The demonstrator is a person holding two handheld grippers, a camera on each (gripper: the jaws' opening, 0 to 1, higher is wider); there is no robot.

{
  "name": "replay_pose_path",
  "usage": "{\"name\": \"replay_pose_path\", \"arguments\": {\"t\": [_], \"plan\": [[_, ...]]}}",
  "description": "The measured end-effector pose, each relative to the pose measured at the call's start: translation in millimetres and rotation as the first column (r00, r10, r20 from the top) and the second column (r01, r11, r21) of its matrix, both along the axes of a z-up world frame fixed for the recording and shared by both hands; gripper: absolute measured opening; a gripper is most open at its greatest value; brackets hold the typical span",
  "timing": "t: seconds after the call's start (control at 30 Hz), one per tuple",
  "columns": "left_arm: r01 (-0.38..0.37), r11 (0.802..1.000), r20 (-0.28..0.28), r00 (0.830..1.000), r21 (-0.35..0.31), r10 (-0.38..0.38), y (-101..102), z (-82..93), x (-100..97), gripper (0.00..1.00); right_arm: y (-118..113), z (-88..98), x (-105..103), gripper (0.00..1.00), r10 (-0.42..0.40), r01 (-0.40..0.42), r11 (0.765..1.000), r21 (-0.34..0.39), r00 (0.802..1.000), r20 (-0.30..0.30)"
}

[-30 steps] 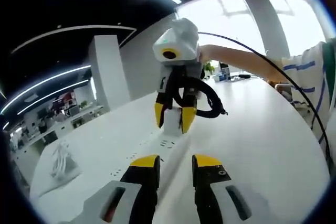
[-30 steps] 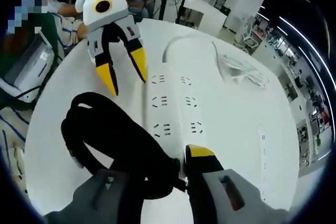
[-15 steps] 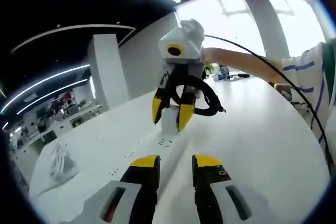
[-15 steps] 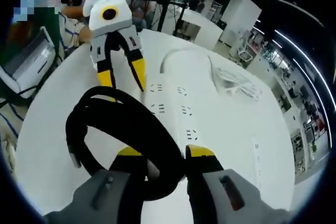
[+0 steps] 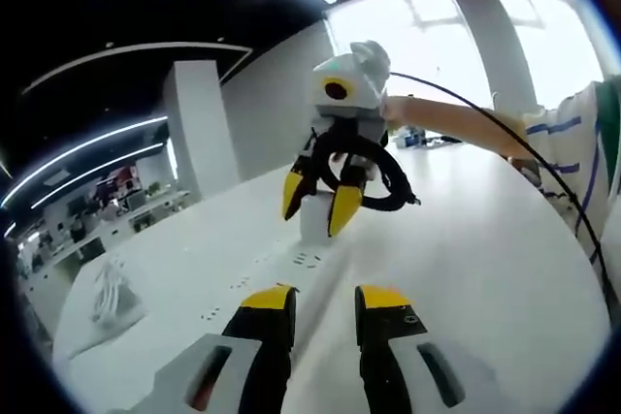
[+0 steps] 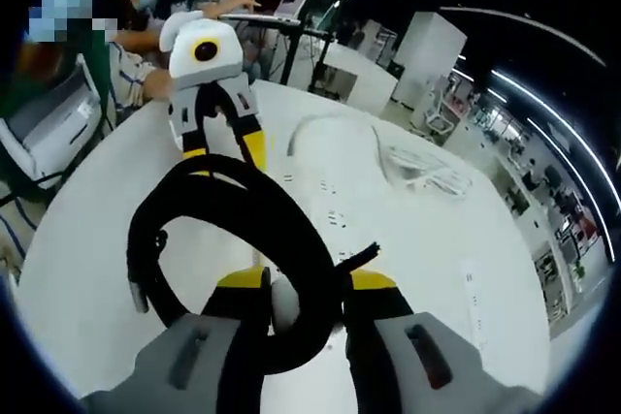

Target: Straighten the power strip on the desk, plug the charger into it

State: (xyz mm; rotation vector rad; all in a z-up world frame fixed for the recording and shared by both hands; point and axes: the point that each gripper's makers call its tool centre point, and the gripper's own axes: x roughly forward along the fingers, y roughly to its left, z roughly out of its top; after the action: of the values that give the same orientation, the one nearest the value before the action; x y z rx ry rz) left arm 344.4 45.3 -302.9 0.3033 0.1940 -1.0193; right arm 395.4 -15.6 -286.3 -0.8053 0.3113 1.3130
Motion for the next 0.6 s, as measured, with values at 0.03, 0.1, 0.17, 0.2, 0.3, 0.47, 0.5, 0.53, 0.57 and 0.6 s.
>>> {"name": "replay_pose_path", "arguments": {"t": [0.03, 0.1, 0.17, 0.2, 0.3, 0.47, 0.5, 0.53, 0.57, 0.6], "plan": [[0.000, 1.000, -0.001, 1.000, 0.000, 0.000, 0.1, -0.1, 0.1, 0.24, 0.2, 0.1, -0.1, 0.29, 0.001, -0.001, 1.000, 0.004, 1.000, 0.002], [0.001, 1.000, -0.002, 1.000, 0.000, -0.001, 0.0, -0.5, 0.1, 0.24, 0.1, 0.2, 0.9, 0.29, 0.003, -0.003, 1.000, 0.003, 1.000, 0.001], [-0.001, 1.000, -0.001, 1.000, 0.003, 0.001, 0.3, -1.2, 0.4, 0.24, 0.2, -0.3, 1.4, 0.29, 0.004, -0.004, 1.000, -0.008, 1.000, 0.001], [-0.002, 1.000, 0.000, 1.000, 0.004, 0.002, 0.6, -1.5, 0.4, 0.24, 0.2, -0.5, 1.7, 0.29, 0.004, -0.004, 1.000, -0.012, 1.000, 0.002], [-0.005, 1.000, -0.001, 1.000, 0.001, 0.005, 1.7, -0.6, 1.3, 0.24, 0.0, -0.2, 2.8, 0.29, -0.001, 0.001, 1.000, -0.010, 1.000, 0.002], [-0.006, 1.000, 0.001, 1.000, -0.001, 0.006, 2.3, 0.3, 1.5, 0.24, 0.0, 0.9, 3.9, 0.29, -0.013, 0.013, 1.000, 0.018, 1.000, -0.003], [-0.006, 1.000, 0.001, 1.000, 0.000, 0.006, 2.3, 0.2, 1.5, 0.24, -0.1, 1.0, 4.0, 0.29, -0.015, 0.015, 1.000, 0.022, 1.000, -0.004], [-0.006, 1.000, 0.001, 1.000, 0.001, 0.006, 2.4, 0.1, 1.5, 0.24, -0.2, 1.1, 4.1, 0.29, -0.017, 0.017, 1.000, 0.024, 1.000, -0.004], [-0.006, 1.000, 0.002, 1.000, 0.001, 0.006, 2.4, 0.1, 1.6, 0.24, -0.4, 1.0, 4.2, 0.29, -0.019, 0.019, 1.000, 0.024, 1.000, -0.004], [-0.006, 1.000, 0.002, 1.000, 0.001, 0.006, 2.3, 0.4, 1.8, 0.24, -0.6, 0.9, 4.2, 0.29, -0.021, 0.021, 1.000, 0.023, 1.000, -0.003]]}}
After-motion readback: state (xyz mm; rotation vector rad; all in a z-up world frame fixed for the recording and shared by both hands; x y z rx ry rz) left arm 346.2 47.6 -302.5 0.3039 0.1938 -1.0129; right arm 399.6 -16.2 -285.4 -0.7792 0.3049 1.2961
